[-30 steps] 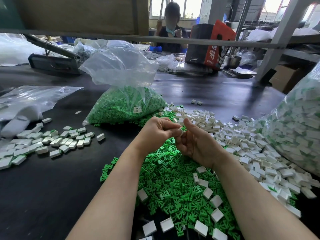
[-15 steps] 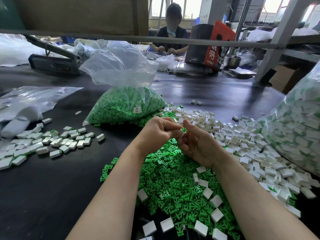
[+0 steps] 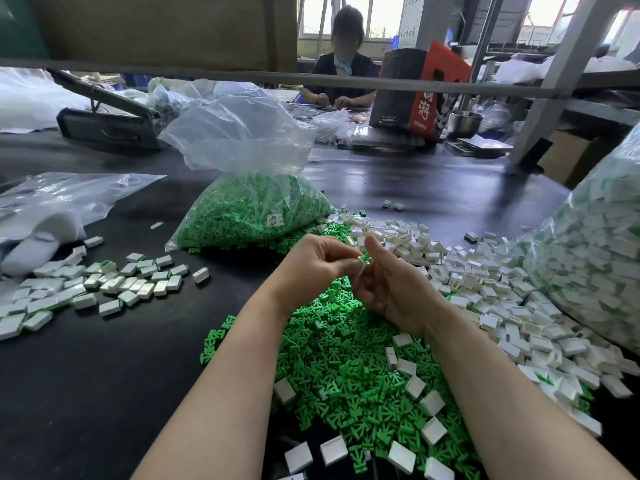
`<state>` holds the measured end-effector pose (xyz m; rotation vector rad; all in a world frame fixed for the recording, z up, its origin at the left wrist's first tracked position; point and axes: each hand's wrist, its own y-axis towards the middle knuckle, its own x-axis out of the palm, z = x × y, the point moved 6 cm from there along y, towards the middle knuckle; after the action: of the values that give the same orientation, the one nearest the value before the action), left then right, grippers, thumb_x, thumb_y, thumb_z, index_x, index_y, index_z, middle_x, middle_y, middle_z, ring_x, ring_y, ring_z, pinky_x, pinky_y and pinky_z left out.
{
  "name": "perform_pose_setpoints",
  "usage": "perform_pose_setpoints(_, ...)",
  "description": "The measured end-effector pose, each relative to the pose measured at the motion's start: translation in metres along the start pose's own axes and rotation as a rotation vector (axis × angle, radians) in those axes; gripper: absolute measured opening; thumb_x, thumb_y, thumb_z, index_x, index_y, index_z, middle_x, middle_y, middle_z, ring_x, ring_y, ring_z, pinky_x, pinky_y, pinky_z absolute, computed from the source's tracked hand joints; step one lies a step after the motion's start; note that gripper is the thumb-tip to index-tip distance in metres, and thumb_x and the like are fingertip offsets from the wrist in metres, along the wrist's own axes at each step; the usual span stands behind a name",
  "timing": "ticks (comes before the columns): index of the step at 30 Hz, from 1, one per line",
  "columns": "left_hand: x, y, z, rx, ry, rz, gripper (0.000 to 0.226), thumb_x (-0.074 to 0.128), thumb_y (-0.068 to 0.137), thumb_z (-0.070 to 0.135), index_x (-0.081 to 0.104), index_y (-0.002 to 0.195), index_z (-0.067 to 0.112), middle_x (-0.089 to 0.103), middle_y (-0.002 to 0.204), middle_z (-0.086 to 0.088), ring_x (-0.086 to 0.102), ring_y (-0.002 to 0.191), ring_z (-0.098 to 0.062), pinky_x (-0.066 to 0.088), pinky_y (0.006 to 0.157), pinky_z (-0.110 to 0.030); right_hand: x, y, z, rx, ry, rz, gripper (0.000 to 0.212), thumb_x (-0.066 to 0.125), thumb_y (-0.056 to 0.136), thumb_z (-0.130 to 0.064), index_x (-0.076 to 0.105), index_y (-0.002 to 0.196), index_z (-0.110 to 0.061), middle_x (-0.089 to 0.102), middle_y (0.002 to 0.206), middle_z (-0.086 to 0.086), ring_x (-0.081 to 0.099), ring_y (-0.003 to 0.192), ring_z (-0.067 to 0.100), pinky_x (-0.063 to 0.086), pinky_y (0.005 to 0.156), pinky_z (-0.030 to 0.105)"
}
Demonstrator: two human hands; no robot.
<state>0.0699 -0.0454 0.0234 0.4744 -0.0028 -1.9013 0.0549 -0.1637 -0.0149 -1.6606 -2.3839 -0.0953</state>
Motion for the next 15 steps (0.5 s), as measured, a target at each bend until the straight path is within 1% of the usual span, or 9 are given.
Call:
perform_pose_setpoints(2,0.000,-0.001,-0.003,-0.037,-0.006,-0.019,0.005,0.070,0.088,0.012,0.072,0.085,0.016,0.070,0.076,0.004,0.062,0.074,-0.009,0.050,0.073,-0.021,-0.001,0.001,-0.001,-0.009,-0.134,0.047,0.064,0.041,0.085,-0.070,0.062,0.066,-0.012,0.052,0.052,0.002,0.041,0.041,0.011,0.029,0.039,0.018)
perform_pose_setpoints(4,-0.002,-0.001,-0.004,-0.053,0.021,-0.025,0.006,0.065,0.091,0.014,0.068,0.086,0.013,0.066,0.076,-0.001,0.057,0.071,-0.010,0.047,0.069,-0.027,-0.005,0.001,-0.005,-0.045,-0.279,0.121,0.066,0.038,0.084,-0.073,0.061,0.062,-0.014,0.051,0.050,0.001,0.039,0.041,0.012,0.030,0.039,0.018)
perform_pose_setpoints(7,-0.003,-0.001,-0.006,-0.065,0.002,-0.038,0.007,0.060,0.095,0.011,0.063,0.088,0.009,0.067,0.074,-0.001,0.060,0.067,-0.010,0.048,0.069,-0.031,-0.011,0.000,-0.014,-0.165,-0.417,0.225,0.058,0.041,0.086,-0.067,0.053,0.058,-0.017,0.045,0.046,-0.005,0.037,0.039,0.008,0.031,0.040,0.016)
perform_pose_setpoints(9,-0.003,-0.001,-0.008,-0.076,-0.006,-0.038,0.007,0.060,0.095,0.011,0.064,0.089,0.008,0.068,0.070,-0.001,0.060,0.063,-0.010,0.048,0.068,-0.033,-0.011,0.001,-0.018,-0.240,-0.459,0.259,0.051,0.044,0.089,-0.060,0.049,0.059,-0.019,0.043,0.047,-0.008,0.036,0.041,0.006,0.030,0.041,0.016)
perform_pose_setpoints(11,-0.004,0.000,-0.009,-0.069,-0.001,-0.034,0.007,0.061,0.094,0.011,0.066,0.090,0.007,0.067,0.068,0.002,0.059,0.061,-0.008,0.048,0.065,-0.028,-0.009,0.003,-0.019,-0.282,-0.496,0.230,0.044,0.044,0.100,-0.044,0.048,0.065,-0.018,0.044,0.048,-0.009,0.036,0.043,0.006,0.030,0.043,0.017)
perform_pose_setpoints(13,-0.005,0.001,-0.009,-0.065,-0.003,-0.019,0.009,0.062,0.094,0.014,0.067,0.090,0.008,0.067,0.067,0.006,0.058,0.061,-0.005,0.047,0.061,-0.021,-0.010,0.003,-0.018,-0.300,-0.503,0.199,0.039,0.042,0.105,-0.029,0.049,0.069,-0.015,0.045,0.048,-0.010,0.036,0.043,0.004,0.030,0.043,0.015)
perform_pose_setpoints(15,-0.006,0.001,-0.011,-0.084,-0.022,-0.016,0.012,0.061,0.095,0.017,0.068,0.088,0.009,0.065,0.065,0.007,0.055,0.059,-0.004,0.044,0.056,-0.015,-0.011,0.002,-0.020,-0.327,-0.501,0.195,0.037,0.043,0.104,-0.028,0.050,0.071,-0.014,0.045,0.048,-0.011,0.035,0.043,0.002,0.030,0.043,0.014)
